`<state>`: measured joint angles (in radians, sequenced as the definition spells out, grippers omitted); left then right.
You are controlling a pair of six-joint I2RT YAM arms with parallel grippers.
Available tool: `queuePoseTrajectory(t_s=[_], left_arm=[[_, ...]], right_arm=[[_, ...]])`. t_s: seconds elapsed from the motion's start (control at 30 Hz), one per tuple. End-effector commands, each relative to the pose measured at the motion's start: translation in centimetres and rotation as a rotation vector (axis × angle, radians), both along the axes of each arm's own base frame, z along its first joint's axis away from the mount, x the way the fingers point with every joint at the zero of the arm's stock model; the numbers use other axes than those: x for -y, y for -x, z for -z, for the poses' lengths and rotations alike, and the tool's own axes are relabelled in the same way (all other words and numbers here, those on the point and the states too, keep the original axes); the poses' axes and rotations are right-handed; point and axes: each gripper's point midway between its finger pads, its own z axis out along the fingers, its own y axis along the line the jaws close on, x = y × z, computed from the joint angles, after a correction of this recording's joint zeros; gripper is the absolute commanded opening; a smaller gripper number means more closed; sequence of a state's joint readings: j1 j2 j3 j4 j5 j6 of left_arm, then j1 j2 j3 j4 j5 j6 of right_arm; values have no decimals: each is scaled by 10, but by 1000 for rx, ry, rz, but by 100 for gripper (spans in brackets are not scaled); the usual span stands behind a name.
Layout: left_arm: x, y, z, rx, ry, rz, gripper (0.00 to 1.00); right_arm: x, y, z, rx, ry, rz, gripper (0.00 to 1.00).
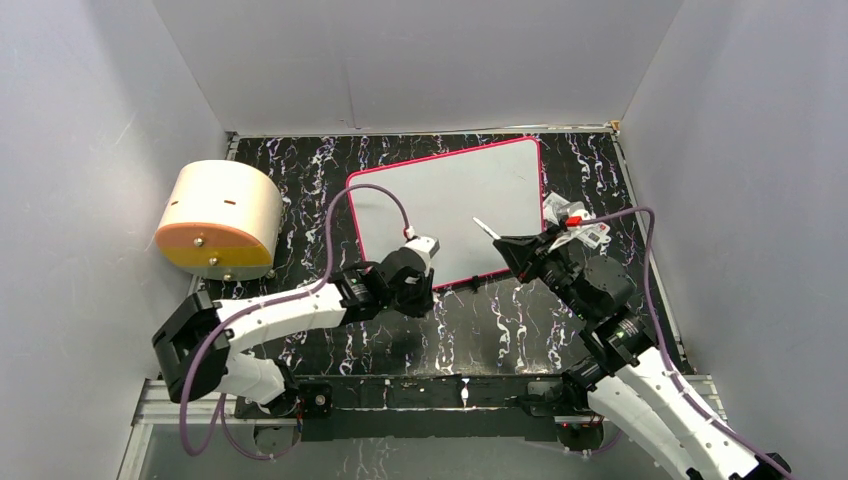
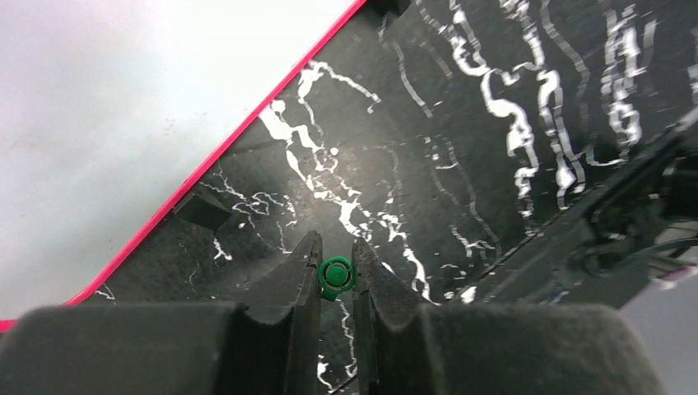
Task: Write a sentence on the whiteboard
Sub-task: Place the pen cap at the center of the board.
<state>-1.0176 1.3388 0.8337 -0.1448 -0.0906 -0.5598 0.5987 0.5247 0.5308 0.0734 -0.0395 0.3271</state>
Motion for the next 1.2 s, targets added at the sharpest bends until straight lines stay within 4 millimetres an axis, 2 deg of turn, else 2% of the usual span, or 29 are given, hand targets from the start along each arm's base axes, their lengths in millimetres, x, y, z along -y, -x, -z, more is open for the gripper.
queuePoseTrajectory(t_s=[0.0,0.3,0.53,0.97,1.17], left_arm=[[1,-2,7,45,-96,25,0],[1,15,54,-4,-291,87,0],[1,21,69,-8,-389,119,3],[-1,17,64,17,-413,86,23],[4,13,51,38,-379,66,32]], right_arm=[[17,-2,-29,74,-6,81,0],[20,-3,-31,74,0,97,0],[21,-4,-30,71,1,105,0],[22,-3,-30,73,2,108,0],[24,-2,-31,71,3,111,0]])
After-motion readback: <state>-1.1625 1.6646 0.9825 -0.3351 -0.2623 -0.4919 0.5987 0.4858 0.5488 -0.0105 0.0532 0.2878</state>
